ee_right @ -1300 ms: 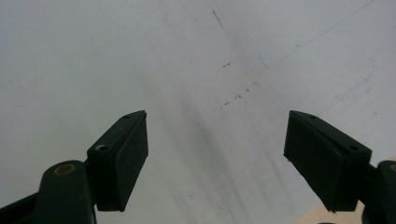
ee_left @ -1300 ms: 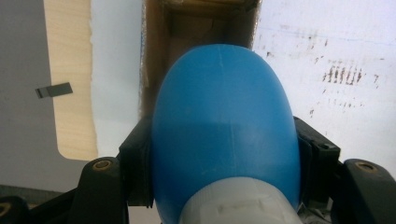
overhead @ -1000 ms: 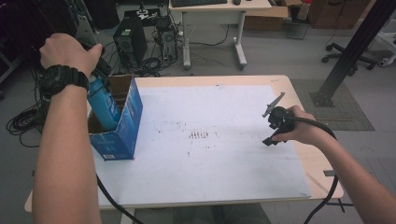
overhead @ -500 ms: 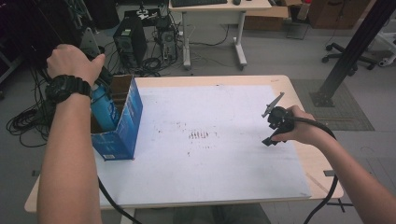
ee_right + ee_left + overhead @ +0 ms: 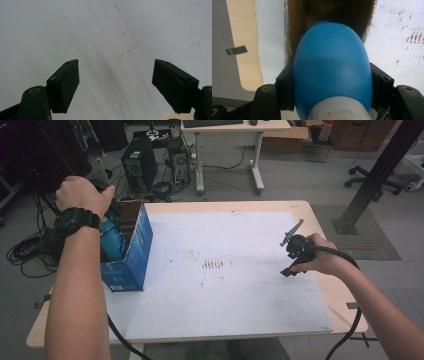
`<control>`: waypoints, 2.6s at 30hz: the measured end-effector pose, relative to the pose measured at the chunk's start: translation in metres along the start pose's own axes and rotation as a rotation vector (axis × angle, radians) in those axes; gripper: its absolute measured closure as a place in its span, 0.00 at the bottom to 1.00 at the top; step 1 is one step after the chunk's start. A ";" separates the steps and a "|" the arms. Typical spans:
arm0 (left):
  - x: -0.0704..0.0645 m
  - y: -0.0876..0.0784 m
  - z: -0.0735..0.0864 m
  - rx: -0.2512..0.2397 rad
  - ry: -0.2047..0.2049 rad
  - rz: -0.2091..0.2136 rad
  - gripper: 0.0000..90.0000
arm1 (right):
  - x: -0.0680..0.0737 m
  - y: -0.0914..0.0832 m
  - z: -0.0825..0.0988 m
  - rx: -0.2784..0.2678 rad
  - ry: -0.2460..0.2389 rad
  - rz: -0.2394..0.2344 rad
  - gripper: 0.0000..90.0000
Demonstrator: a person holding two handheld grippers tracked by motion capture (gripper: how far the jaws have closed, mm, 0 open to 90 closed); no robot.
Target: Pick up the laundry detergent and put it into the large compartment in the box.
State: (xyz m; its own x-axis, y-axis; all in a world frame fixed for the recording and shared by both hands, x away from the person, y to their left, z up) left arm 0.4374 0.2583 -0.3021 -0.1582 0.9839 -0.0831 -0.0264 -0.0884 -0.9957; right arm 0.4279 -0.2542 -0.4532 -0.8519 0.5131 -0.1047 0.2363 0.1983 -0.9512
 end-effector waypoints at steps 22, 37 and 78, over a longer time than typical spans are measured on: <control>0.002 0.022 -0.001 0.027 0.009 -0.010 0.41 | 0.002 0.003 -0.001 0.005 -0.008 -0.001 0.24; 0.002 0.034 -0.004 0.023 0.016 -0.011 0.41 | 0.002 0.003 -0.001 0.009 -0.009 0.000 0.24; 0.004 0.066 -0.013 -0.001 0.035 -0.035 0.41 | 0.002 0.005 0.001 0.021 -0.009 -0.002 0.24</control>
State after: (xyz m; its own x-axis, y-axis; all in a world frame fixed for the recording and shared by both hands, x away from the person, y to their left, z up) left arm 0.4476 0.2583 -0.3686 -0.1225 0.9913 -0.0492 -0.0300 -0.0532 -0.9981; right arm 0.4269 -0.2525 -0.4588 -0.8568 0.5048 -0.1056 0.2252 0.1818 -0.9572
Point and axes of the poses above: each handheld gripper's, and its own axes: y roughly forward along the jaws, z roughly out of its underside, x roughly to its left, the point moved 10 cm from there along y, roughly forward along the jaws, and after that the axes turned 4 degrees about z, right-handed, at the moved point
